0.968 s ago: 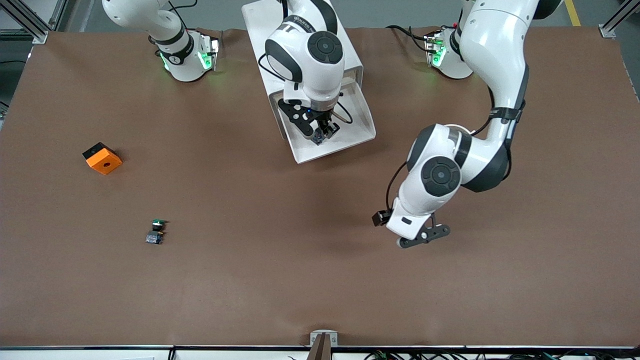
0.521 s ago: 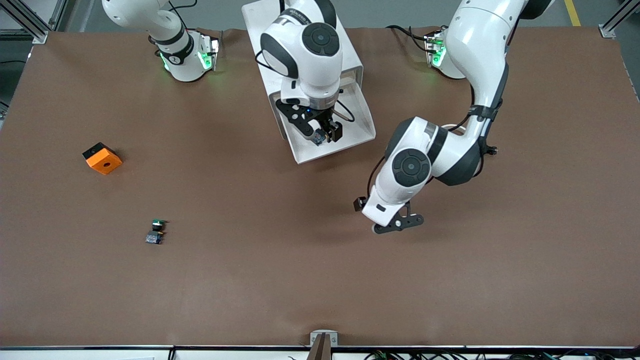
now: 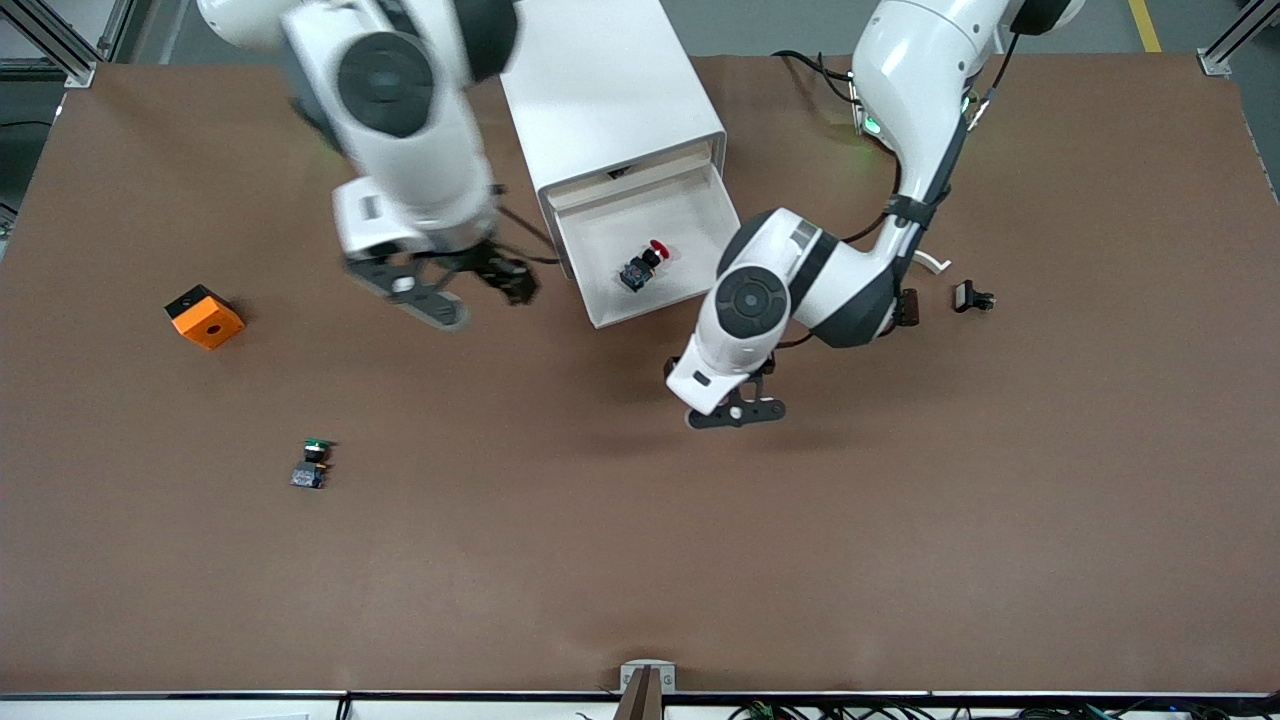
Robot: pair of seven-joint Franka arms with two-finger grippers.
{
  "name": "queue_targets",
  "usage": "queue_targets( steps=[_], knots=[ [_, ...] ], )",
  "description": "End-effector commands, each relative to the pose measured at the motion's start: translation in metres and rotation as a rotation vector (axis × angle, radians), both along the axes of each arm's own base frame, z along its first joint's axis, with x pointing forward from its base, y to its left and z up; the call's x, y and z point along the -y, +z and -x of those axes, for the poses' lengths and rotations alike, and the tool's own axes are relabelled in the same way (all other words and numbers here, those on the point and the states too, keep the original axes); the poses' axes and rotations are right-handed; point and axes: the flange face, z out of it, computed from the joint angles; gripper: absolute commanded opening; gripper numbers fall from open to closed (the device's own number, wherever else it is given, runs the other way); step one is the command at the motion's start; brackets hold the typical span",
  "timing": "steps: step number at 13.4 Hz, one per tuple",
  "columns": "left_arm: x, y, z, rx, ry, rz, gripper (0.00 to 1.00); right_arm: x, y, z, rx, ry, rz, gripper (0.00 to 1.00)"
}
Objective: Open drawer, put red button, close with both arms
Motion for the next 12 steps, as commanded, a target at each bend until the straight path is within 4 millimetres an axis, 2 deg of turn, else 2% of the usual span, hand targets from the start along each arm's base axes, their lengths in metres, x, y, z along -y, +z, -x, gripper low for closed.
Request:
queue_targets(
  steps=[1, 4, 6, 9, 10, 12],
  knots=[
    [0.017, 0.009, 0.022, 0.013, -0.034, -0.009, 1.00, 0.091, 0.025, -0.018, -0.026, 0.128, -0.036, 1.00],
    [0.038, 0.006, 0.043, -0.008, -0.074, 0.004, 1.00, 0.181, 0.026, -0.043, -0.046, 0.259, -0.072, 1.00],
    [0.052, 0.006, 0.057, -0.022, -0.102, 0.017, 1.00, 0.240, 0.025, -0.050, -0.064, 0.341, -0.099, 1.00],
    [0.065, 0.000, 0.081, -0.056, -0.137, 0.024, 1.00, 0.316, 0.025, -0.053, -0.071, 0.405, -0.119, 1.00],
    [0.063, 0.005, 0.087, -0.058, -0.141, 0.021, 1.00, 0.332, 0.022, -0.052, -0.082, 0.404, -0.126, 1.00],
    [0.056, 0.005, 0.099, -0.071, -0.149, 0.007, 1.00, 0.336, 0.020, -0.048, -0.114, 0.420, -0.124, 1.00]
  ],
)
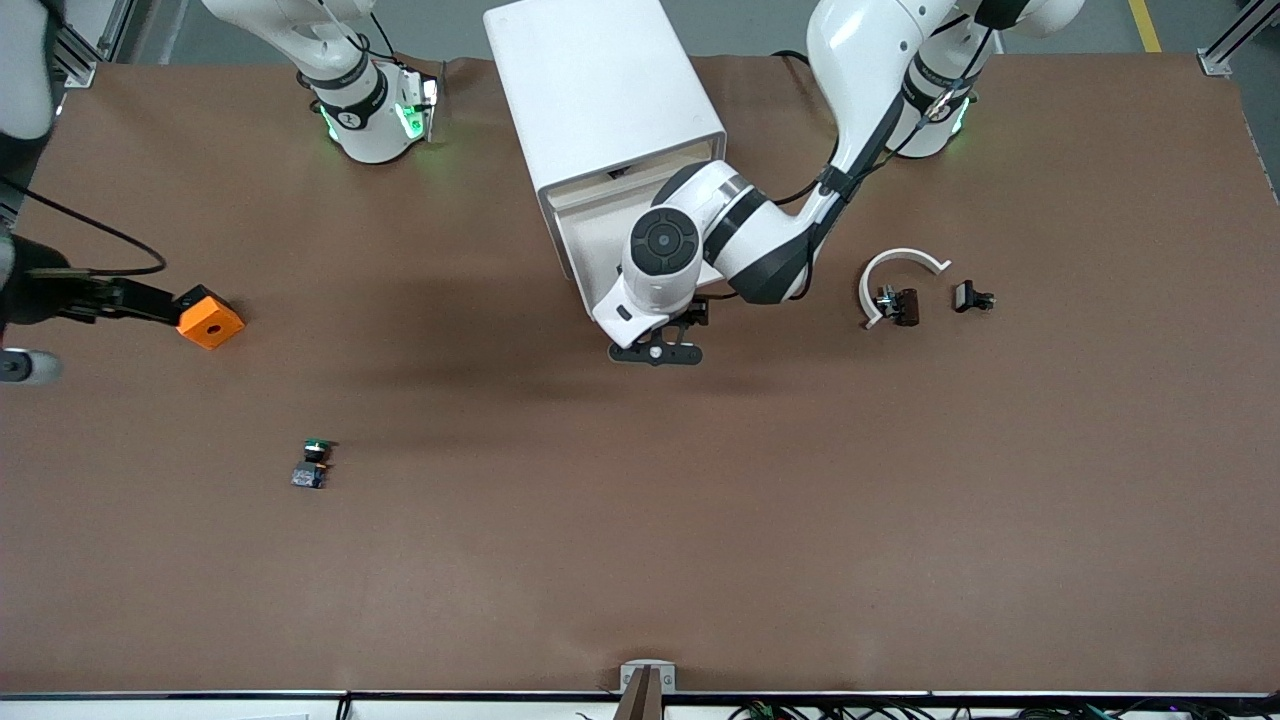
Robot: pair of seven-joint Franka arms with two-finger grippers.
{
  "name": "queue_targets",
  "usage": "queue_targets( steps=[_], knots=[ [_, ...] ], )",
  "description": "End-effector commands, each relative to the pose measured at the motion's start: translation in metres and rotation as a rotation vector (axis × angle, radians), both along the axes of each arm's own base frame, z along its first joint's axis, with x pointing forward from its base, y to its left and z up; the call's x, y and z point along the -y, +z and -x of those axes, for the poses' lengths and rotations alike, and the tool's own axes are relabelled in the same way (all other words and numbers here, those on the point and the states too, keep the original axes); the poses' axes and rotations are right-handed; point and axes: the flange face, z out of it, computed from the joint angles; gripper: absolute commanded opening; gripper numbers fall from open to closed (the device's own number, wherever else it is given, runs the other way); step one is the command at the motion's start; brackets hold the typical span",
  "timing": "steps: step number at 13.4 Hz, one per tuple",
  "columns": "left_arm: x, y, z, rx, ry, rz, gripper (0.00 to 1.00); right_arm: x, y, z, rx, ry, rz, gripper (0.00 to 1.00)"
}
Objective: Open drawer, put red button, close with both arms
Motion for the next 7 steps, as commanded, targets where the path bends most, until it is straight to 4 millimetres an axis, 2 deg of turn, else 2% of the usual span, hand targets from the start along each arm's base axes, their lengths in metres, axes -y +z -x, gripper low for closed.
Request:
queue_targets(
  steps=[1, 5, 7],
  knots=[
    [-0.009, 0.011, 0.028, -0.011, -0.016, -0.021, 1.00, -0.001, -0.001, 0.006, -0.029, 0.030, 0.028, 1.00],
    [0.012, 0.013, 0.056, -0.070, -0.034, 0.019, 1.00, 0.020, 0.002, 0.008, -0.028, 0.052, 0.032, 1.00],
    [0.018, 0.009, 0.068, -0.086, -0.054, 0.019, 1.00, 0.022, 0.003, 0.010, -0.040, 0.044, 0.030, 1.00]
  ],
)
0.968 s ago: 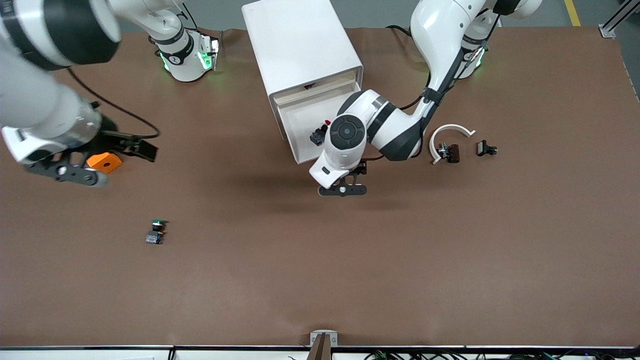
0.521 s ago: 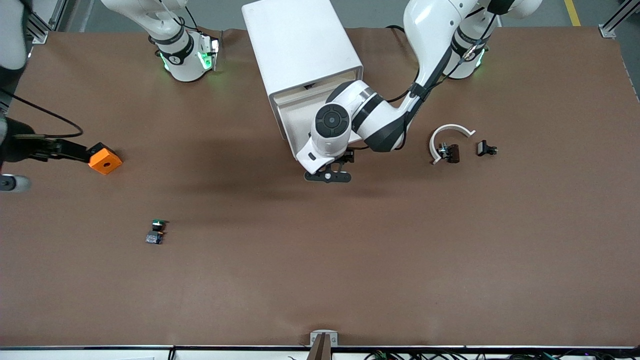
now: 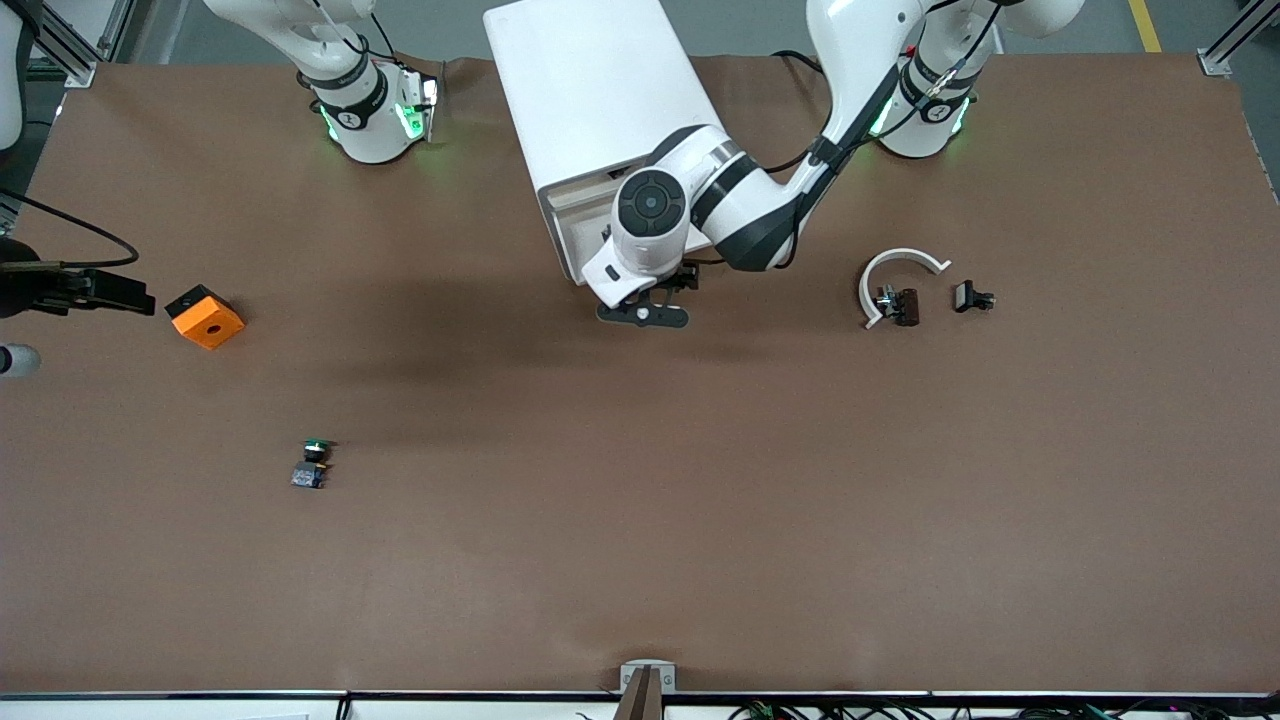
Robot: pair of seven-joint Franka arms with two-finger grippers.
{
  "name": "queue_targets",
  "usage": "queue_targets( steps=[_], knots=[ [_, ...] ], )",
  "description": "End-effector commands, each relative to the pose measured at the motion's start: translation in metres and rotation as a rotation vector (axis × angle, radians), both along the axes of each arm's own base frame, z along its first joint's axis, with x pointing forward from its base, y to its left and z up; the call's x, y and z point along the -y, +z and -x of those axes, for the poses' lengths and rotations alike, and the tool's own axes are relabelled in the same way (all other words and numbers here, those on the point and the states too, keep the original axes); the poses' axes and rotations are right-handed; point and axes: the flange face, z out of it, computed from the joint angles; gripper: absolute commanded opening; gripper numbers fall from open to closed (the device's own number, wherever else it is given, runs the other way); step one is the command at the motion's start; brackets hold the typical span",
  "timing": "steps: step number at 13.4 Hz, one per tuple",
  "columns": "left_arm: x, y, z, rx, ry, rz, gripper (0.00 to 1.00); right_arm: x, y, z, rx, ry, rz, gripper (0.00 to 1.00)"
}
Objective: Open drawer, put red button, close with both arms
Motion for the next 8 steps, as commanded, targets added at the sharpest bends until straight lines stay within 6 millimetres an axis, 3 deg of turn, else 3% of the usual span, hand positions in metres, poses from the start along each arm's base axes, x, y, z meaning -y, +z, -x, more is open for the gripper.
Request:
queue_targets(
  steps=[1, 4, 6, 8],
  knots=[
    [0.003, 0.001, 0.022, -0.031, -0.011, 0.000, 1.00, 0.005, 0.009, 0.006, -0.003, 0.003, 0.015, 1.00],
    [0.014, -0.005, 0.045, -0.059, -0.047, 0.000, 1.00, 0.008, 0.036, 0.008, 0.040, 0.007, 0.012, 1.00],
    [0.019, -0.007, 0.057, -0.072, -0.067, 0.000, 1.00, 0.004, 0.057, 0.024, 0.029, -0.010, -0.001, 1.00],
    [0.023, -0.008, 0.067, -0.089, -0.074, 0.006, 1.00, 0.004, 0.063, 0.033, 0.022, -0.016, -0.004, 1.00]
  ],
)
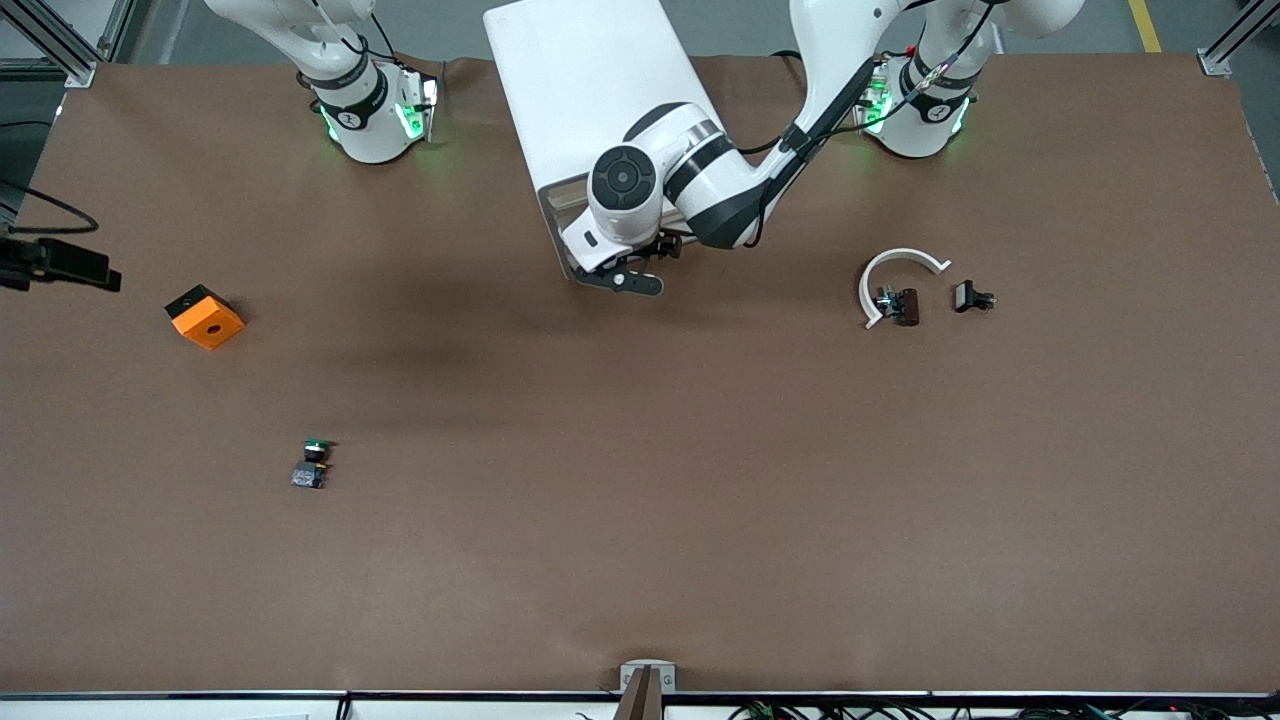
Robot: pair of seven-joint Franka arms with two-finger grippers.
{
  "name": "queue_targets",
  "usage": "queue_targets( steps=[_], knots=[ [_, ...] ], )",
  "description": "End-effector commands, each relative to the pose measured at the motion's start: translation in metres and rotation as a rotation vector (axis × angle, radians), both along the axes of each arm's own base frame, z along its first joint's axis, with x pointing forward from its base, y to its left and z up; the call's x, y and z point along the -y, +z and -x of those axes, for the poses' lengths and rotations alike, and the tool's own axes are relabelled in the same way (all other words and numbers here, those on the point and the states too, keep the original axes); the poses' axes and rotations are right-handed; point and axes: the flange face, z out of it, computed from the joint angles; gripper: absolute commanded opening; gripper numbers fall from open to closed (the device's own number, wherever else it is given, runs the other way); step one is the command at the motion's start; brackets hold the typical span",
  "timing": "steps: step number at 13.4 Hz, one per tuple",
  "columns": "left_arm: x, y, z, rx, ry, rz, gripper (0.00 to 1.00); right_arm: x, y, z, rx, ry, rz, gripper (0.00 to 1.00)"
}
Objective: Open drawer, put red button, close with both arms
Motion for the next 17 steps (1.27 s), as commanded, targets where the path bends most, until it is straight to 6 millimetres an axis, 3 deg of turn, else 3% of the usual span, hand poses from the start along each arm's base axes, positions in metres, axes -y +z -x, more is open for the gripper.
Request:
queue_targets(
  steps=[1, 6, 9, 11, 13, 16, 17],
  knots=[
    [0.000, 0.006, 0.015, -0.041, 0.018, 0.011, 1.00, 0.004, 0.024, 0.019, 0.021, -0.015, -0.003, 1.00],
    [0.009, 0.003, 0.032, -0.069, 0.006, 0.019, 1.00, 0.015, 0.041, 0.031, 0.046, -0.021, -0.004, 1.00],
    [0.007, 0.003, 0.026, -0.082, 0.026, 0.028, 1.00, 0.010, 0.028, 0.062, 0.047, -0.014, -0.015, 1.00],
    [-0.006, 0.010, 0.001, -0.066, 0.068, 0.038, 1.00, 0.007, 0.023, 0.079, 0.085, -0.013, -0.037, 1.00],
    [-0.030, 0.028, -0.044, -0.034, 0.136, 0.063, 1.00, 0.007, 0.022, 0.085, 0.102, -0.013, -0.039, 1.00],
    [-0.079, 0.065, -0.109, 0.022, 0.256, 0.109, 1.00, 0.012, 0.021, 0.091, 0.119, -0.023, -0.036, 1.00],
    [-0.108, 0.090, -0.135, 0.058, 0.314, 0.128, 1.00, 0.013, 0.022, 0.091, 0.124, -0.024, -0.035, 1.00]
  ],
)
